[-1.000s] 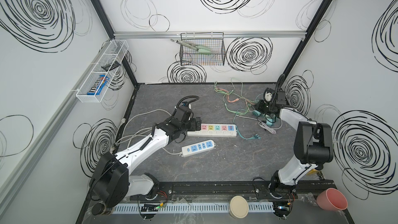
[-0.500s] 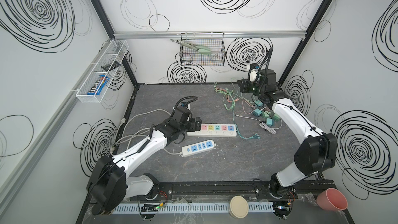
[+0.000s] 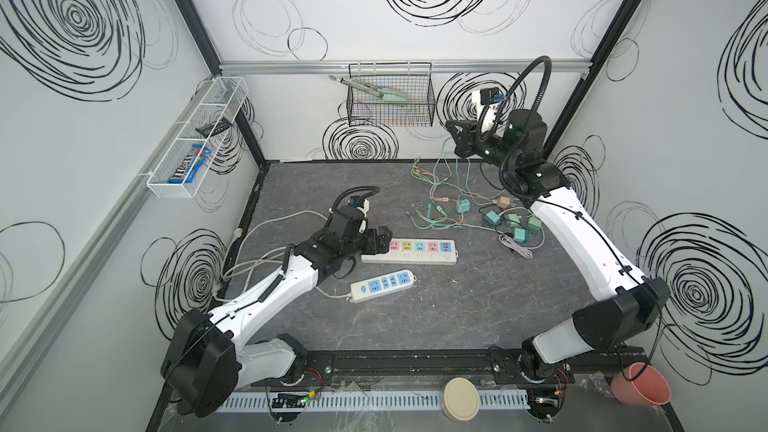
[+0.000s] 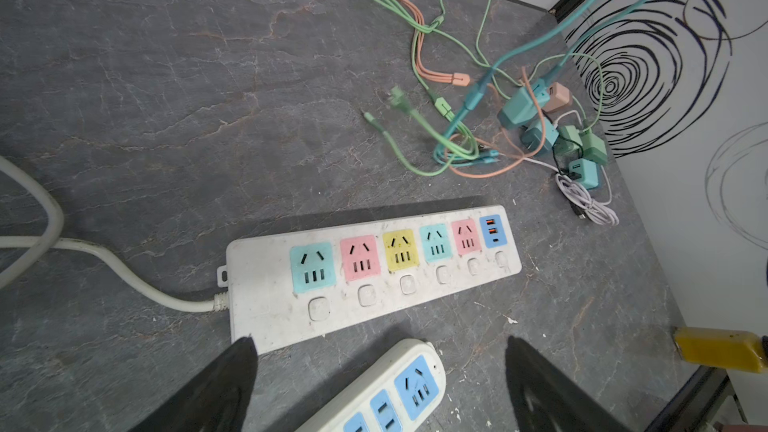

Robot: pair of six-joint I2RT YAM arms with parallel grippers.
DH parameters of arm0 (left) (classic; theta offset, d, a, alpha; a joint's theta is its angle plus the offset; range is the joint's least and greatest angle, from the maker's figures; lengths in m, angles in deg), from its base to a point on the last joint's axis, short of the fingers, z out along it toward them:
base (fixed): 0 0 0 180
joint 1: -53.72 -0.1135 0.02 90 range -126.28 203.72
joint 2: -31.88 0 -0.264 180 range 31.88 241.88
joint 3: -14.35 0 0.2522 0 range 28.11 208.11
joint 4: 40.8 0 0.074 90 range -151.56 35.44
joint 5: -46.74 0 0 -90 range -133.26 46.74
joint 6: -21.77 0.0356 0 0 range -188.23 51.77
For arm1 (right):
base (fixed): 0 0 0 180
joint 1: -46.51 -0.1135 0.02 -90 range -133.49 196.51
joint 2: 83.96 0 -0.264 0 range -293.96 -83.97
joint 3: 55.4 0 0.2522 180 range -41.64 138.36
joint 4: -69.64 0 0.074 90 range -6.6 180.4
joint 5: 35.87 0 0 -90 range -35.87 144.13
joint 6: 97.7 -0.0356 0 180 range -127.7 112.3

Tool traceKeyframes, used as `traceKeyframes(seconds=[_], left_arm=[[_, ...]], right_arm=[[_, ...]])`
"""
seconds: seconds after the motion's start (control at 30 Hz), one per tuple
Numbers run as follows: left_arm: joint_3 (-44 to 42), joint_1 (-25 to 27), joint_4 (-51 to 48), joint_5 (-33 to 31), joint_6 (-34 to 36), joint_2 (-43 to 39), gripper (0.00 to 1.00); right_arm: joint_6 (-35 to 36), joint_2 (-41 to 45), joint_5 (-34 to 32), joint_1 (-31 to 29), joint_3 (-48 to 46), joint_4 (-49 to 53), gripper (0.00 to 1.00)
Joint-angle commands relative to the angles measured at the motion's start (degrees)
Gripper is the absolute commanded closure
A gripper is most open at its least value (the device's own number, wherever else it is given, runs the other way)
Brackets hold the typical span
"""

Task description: Insert the plug

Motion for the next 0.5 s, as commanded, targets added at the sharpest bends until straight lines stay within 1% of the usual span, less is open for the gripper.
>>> traceKeyframes(seconds=[0.0,0.07,0.2,0.27,0.33,0.4,0.47], left_arm=[[0.16,-0.46,2.75,1.87,1.78,-0.96,0.04],[0.33,-0.46,3.10,3.20,2.37,-0.83,0.04],[0.73,-0.02,4.91,6.88,3.72,-0.76,0.04],[1.65,0.58,5.95,9.56,4.54,0.01,0.04],[3.35,2.20,6.18,9.39,5.37,1.19,0.04],[5.12,4.27,6.30,7.43,5.76,2.47,0.04],[6.27,5.43,6.55,6.49,5.76,3.83,0.04]], right_arm=[[2.72,2.20,-6.58,-1.65,2.14,-3.11,1.00],[3.01,2.43,-8.09,-1.66,2.55,-3.60,1.00],[3.73,2.34,-3.56,-2.21,5.14,-2.50,1.00],[3.99,2.81,-4.00,-3.55,5.30,-3.27,1.00],[4.97,3.88,-7.66,-5.50,5.00,-4.45,1.00],[6.14,5.82,-14.14,-7.29,3.40,-6.55,1.00],[6.54,8.15,-18.60,-7.39,0.07,-8.25,1.00]])
